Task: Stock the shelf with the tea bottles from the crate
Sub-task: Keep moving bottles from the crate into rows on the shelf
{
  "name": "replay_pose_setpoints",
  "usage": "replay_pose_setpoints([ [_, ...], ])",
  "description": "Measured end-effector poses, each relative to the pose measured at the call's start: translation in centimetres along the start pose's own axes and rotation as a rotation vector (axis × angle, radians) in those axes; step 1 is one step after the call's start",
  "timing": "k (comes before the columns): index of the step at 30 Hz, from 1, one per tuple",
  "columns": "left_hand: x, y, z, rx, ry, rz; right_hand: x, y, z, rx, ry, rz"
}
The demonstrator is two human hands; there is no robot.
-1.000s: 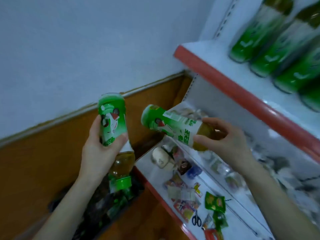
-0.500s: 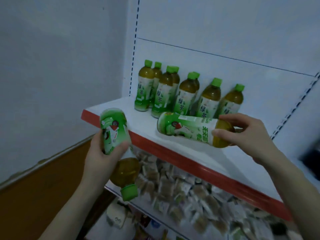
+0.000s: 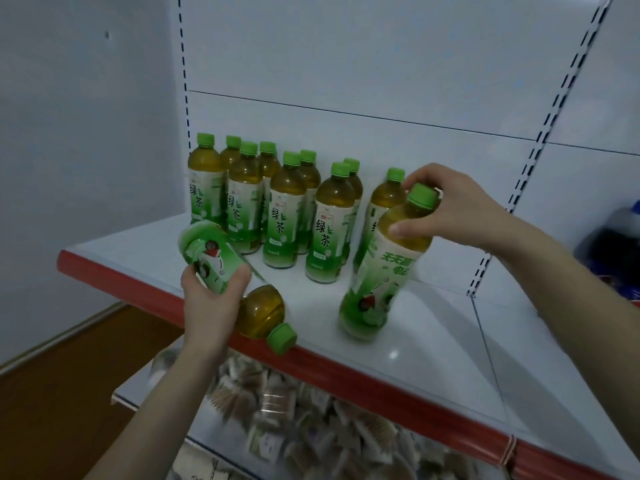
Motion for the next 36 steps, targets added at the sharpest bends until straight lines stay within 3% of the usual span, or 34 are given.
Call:
replay_pose_setpoints([
  [3,0.3,0.9,-0.5,-0.017,0.006,-0.007,-0.9,0.7,-0.8,0.04,0.006,-0.038],
  [9,-0.3,1.8,-1.0,-0.045,0.045,0.009,-3.2,0.7,0.6,-0.042,0.056,-0.219],
  [14,-0.3,2.5,-2.3,-0.024,0.044,0.049,-4.7,2.0,3.0,0.153,0.158,-0.402],
  [20,0.1,2.9,-3.8,0.009,0.048,0.069,-6.5,4.5,3.9,-0.147,0.14,-0.397],
  [24,0.3,2.9,-4.7,0.03,0.044,0.099,-7.5,5.2,2.8,-0.132,0.202,-0.601],
  [30,0.2,2.9,-5.4,0.056,0.058,0.103,-7.9,4.2,1.5,0.067,0.299,-0.387],
  [33,0.4,2.7,-5.8,0.051,0.054,0.11,-8.2,3.6,2.2,-0.037,0.351,-0.382],
  [36,0.5,2.7,-5.8,0.06,0.048,0.12,-8.1,4.0,2.4,-0.267,0.335,-0.371],
])
Point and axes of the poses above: each hand's wrist, its own z-axis away from the middle knuckle, its own y-axis out of the palm, x = y × z, the point moved 4 cm from there along -z, towards the middle knuckle, and after that the axes turned 12 degrees about -z, right-handed, at the moved point
